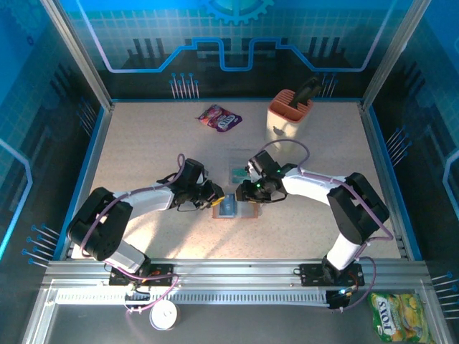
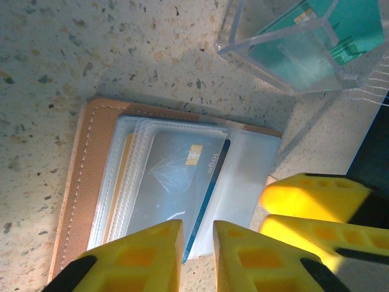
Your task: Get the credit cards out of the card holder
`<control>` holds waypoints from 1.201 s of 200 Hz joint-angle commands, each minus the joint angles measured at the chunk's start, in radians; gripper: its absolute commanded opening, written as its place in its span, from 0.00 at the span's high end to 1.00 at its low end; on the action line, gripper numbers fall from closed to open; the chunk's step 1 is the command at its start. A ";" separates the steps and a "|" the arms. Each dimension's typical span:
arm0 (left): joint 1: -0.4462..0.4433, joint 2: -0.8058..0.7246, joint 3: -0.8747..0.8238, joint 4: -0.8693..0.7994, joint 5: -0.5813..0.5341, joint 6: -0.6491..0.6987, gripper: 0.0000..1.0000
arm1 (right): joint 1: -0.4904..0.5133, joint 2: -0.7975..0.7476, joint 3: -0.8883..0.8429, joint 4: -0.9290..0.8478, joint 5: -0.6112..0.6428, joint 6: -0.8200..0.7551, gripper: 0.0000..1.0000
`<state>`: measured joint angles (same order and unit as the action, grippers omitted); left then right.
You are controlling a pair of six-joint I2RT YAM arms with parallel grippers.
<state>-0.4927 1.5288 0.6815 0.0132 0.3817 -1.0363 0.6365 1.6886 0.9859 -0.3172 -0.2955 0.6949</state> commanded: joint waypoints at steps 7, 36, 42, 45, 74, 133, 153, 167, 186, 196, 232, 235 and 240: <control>0.008 0.014 -0.015 -0.030 -0.010 0.034 0.82 | 0.023 -0.010 0.042 0.010 -0.045 0.013 0.60; 0.008 0.012 -0.025 -0.030 -0.015 0.039 0.85 | 0.036 0.028 0.063 0.050 -0.086 0.041 0.60; 0.009 0.011 -0.028 -0.033 -0.017 0.039 0.85 | 0.041 0.035 0.066 0.057 -0.091 0.046 0.60; 0.008 0.013 -0.029 -0.033 -0.018 0.040 0.86 | 0.042 0.040 0.069 0.060 -0.093 0.048 0.60; 0.008 0.018 -0.043 -0.031 -0.021 0.043 0.88 | 0.059 0.071 0.089 0.079 -0.109 0.060 0.60; 0.008 0.033 -0.063 -0.021 -0.025 0.044 0.88 | 0.070 0.114 0.079 0.115 -0.125 0.078 0.60; 0.008 0.036 -0.071 -0.016 -0.026 0.042 0.88 | 0.070 0.112 0.062 0.123 -0.120 0.080 0.60; 0.009 0.035 -0.074 -0.016 -0.027 0.042 0.89 | 0.070 0.109 0.047 0.124 -0.114 0.080 0.60; 0.008 0.039 -0.077 -0.015 -0.027 0.042 0.88 | 0.071 0.108 0.032 0.128 -0.109 0.080 0.60; 0.008 0.042 -0.077 -0.015 -0.026 0.042 0.88 | 0.071 0.111 0.024 0.132 -0.109 0.083 0.60; 0.008 0.048 -0.079 -0.014 -0.024 0.040 0.88 | 0.071 0.111 0.008 0.136 -0.100 0.081 0.60; 0.008 0.048 -0.078 -0.015 -0.024 0.041 0.88 | 0.071 0.110 0.007 0.136 -0.099 0.082 0.60; 0.008 0.050 -0.079 -0.015 -0.023 0.041 0.89 | 0.071 0.110 0.005 0.136 -0.098 0.082 0.60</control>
<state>-0.4927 1.5570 0.6243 0.0116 0.3641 -1.0138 0.6937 1.7863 1.0069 -0.1905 -0.4004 0.7673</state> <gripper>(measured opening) 0.115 0.399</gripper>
